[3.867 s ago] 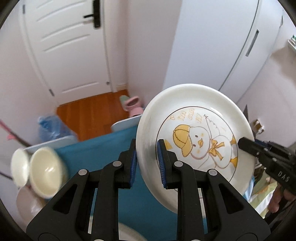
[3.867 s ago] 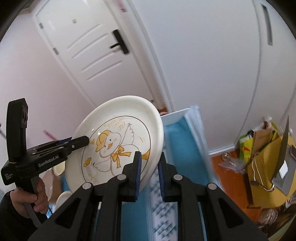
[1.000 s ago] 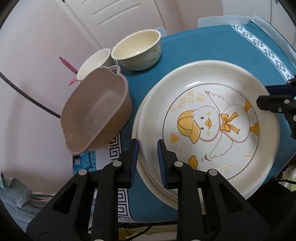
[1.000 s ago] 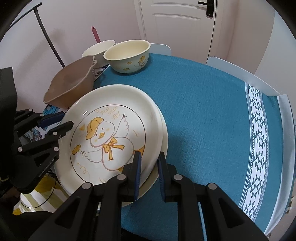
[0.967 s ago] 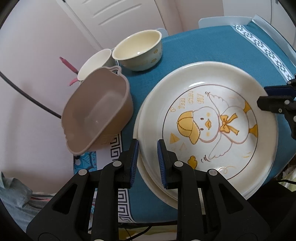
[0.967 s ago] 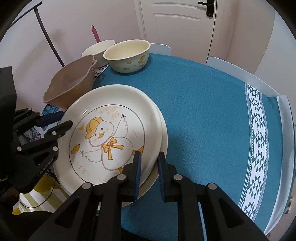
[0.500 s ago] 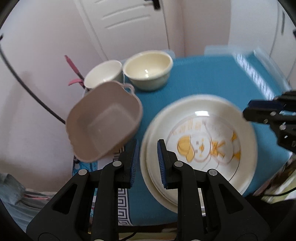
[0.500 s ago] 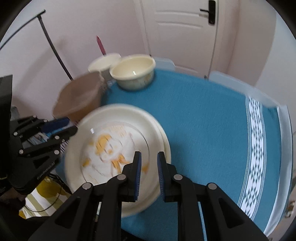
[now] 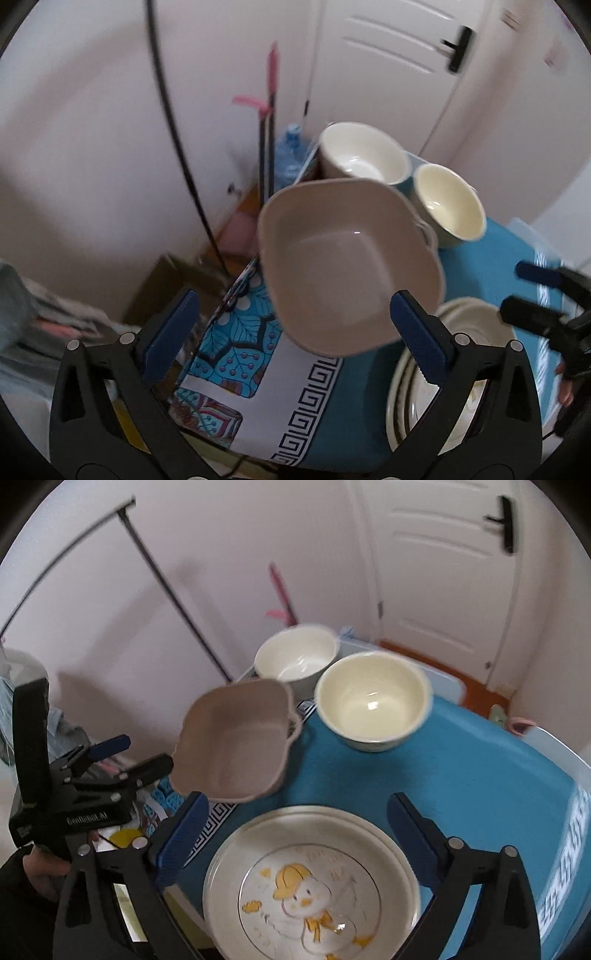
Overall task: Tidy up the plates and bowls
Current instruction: 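Open both grippers and move them to the beige square bowl rim, then grasp the rim of the beige square bowl with both grippers, then lift the beige square bowl and carry it across the cloth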
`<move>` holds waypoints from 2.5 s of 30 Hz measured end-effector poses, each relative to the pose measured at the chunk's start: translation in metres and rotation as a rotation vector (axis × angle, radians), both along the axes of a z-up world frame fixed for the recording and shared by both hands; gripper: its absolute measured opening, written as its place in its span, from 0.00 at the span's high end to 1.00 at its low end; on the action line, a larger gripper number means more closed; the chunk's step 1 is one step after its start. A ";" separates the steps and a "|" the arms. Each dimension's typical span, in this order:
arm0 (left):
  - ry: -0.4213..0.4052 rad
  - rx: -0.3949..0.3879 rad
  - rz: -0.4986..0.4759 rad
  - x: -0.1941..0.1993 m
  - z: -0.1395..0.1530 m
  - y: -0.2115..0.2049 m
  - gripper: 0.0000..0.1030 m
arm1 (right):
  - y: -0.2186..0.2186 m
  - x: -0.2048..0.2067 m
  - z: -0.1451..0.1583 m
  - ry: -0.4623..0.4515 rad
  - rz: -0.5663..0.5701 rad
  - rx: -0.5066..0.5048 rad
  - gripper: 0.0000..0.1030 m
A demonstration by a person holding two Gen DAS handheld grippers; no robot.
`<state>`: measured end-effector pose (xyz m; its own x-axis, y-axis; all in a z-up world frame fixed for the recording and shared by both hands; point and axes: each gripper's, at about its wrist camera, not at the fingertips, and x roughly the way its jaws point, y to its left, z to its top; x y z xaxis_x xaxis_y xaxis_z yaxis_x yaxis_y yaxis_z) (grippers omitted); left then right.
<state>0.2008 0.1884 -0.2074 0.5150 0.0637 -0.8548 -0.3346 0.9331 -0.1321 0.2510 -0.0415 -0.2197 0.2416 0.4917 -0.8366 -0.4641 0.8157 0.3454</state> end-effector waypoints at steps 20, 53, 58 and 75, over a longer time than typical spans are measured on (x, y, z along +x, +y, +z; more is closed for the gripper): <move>0.104 -0.088 -0.047 0.049 -0.061 0.017 0.47 | 0.062 0.058 -0.070 0.161 0.046 -0.078 0.53; -0.077 0.042 -0.283 0.024 0.056 -0.103 0.89 | -0.081 -0.045 0.045 -0.034 -0.223 0.025 0.89; -0.090 0.034 -0.360 0.008 0.073 -0.175 0.89 | -0.157 -0.094 0.070 -0.086 -0.302 -0.013 0.89; 0.003 -0.024 -0.626 -0.001 0.003 -0.393 0.89 | -0.354 -0.191 0.031 -0.015 -0.583 -0.075 0.89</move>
